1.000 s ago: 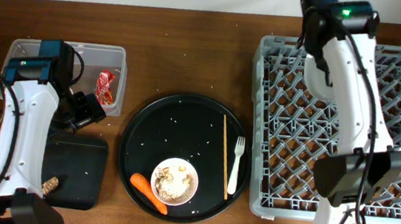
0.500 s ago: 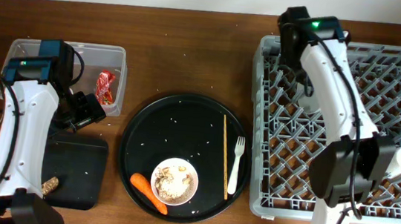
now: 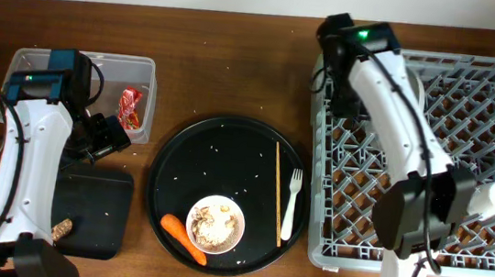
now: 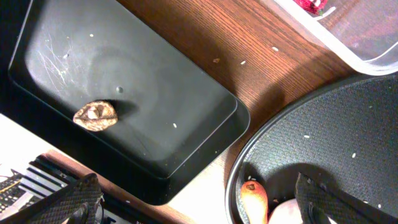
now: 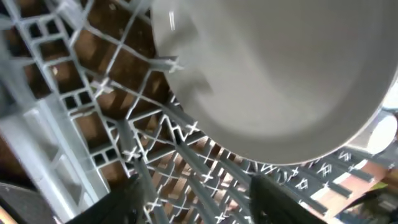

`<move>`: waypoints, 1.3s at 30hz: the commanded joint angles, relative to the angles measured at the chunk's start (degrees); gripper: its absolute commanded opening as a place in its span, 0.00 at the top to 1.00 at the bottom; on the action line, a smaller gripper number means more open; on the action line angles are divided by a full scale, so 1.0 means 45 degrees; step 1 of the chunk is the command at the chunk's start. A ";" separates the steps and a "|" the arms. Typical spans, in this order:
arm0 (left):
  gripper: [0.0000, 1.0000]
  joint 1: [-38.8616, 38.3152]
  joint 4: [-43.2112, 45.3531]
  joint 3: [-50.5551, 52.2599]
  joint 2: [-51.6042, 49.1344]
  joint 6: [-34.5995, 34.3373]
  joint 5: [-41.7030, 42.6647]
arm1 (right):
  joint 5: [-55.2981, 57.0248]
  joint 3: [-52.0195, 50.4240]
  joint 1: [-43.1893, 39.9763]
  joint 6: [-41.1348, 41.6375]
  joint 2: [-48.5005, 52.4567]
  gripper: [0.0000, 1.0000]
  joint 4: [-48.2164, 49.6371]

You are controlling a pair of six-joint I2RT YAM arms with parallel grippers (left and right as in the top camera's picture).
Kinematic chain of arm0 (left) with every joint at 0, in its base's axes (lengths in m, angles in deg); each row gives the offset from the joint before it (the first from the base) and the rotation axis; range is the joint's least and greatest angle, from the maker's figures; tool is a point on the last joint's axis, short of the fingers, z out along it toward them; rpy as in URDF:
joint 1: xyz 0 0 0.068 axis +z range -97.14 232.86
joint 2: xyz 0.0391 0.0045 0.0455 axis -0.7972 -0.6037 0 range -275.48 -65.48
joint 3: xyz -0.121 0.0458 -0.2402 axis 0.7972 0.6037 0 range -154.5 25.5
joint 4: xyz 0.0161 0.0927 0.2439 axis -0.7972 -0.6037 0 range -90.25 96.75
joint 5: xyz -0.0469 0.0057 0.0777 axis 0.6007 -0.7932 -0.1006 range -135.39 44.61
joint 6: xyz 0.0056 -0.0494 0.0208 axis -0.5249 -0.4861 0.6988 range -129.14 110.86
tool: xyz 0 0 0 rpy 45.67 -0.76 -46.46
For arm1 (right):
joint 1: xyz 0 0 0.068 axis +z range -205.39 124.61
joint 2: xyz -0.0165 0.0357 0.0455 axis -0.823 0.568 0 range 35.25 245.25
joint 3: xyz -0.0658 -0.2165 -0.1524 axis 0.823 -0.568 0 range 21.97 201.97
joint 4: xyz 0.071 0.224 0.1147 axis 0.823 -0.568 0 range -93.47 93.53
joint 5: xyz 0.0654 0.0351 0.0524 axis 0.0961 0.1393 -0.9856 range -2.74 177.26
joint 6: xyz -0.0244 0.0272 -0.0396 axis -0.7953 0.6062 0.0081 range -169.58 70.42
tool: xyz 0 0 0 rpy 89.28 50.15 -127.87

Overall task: Sort waste into correct bins and load items into the dishwasher rack
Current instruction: 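Lower the white plate upright into a rack slot and open the right gripper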

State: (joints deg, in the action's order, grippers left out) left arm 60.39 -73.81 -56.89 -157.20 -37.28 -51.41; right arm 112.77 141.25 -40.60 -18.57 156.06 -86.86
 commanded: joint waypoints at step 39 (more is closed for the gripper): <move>0.01 0.0058 0.0121 0.0015 0.0151 -0.0151 -0.0058 | -1.0938 0.0806 -0.5367 -0.9573 -0.0219 0.54 -0.1088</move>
State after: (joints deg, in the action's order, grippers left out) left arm 60.39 -73.48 -56.89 -157.20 -37.30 -51.41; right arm 59.27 145.12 -65.04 -64.41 155.80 -91.86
